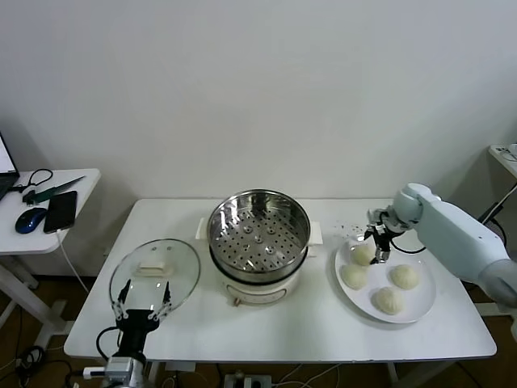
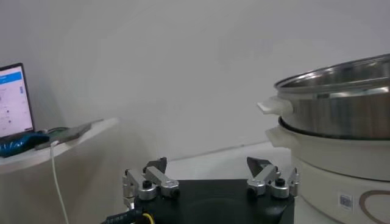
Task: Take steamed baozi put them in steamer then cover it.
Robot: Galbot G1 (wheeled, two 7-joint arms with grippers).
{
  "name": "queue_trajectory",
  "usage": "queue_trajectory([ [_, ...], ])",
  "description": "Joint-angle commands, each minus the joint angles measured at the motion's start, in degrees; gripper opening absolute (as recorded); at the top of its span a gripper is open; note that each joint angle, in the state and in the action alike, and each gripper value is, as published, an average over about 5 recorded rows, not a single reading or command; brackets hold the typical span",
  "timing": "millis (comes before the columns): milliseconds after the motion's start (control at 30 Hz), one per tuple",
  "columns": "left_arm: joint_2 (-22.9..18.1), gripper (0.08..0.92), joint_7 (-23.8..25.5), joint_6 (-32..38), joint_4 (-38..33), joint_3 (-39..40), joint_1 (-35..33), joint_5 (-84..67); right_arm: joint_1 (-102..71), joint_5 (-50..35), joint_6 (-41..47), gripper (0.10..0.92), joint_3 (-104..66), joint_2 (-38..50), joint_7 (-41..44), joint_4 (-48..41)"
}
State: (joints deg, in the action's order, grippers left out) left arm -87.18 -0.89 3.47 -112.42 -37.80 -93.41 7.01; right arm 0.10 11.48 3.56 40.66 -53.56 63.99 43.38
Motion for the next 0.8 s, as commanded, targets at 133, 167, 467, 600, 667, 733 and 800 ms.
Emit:
queue_trajectory([
  [133,-0.1,0.823,-0.04,-0.18,0.09,0.13,0.02,0.02,-0.14,1.12,-0.6,0.821,0.18,-2.11,0.24,-2.91],
  [167,-0.12,0.823,-0.04,-0.18,0.09,0.15,0.01,0.04,-0.22,1.16,-0.7,0.82,0.0,-2.16,0.24,-3.01],
  [467,-0.22,0.823,-0.07,-0.04,0.01,0.18,-0.24,0.08,-0.34,0.98,-1.37,0.704,-0.85,-2.14,0.55,-3.01],
  [600,-0.25,0.823,-0.07,0.01,-0.02,0.16,-0.37,0.08,-0.1,0.78,-1.8,0.689,-0.79,-1.97,0.66,-2.89],
  [667,-0.27,0.823,-0.07,0.04,-0.03,0.16,-0.43,0.08,0.22,0.48,-2.23,0.687,-0.68,-1.75,0.64,-2.7],
  [733,-0.3,0.823,-0.07,0.08,-0.07,0.15,-0.51,0.08,1.49,-0.53,-3.04,0.686,0.14,-1.31,0.59,-2.11],
  [800,-0.29,0.823,-0.06,0.12,-0.11,0.16,-0.61,0.08,4.26,-2.3,-4.08,0.685,2.58,-0.62,0.6,-0.78],
])
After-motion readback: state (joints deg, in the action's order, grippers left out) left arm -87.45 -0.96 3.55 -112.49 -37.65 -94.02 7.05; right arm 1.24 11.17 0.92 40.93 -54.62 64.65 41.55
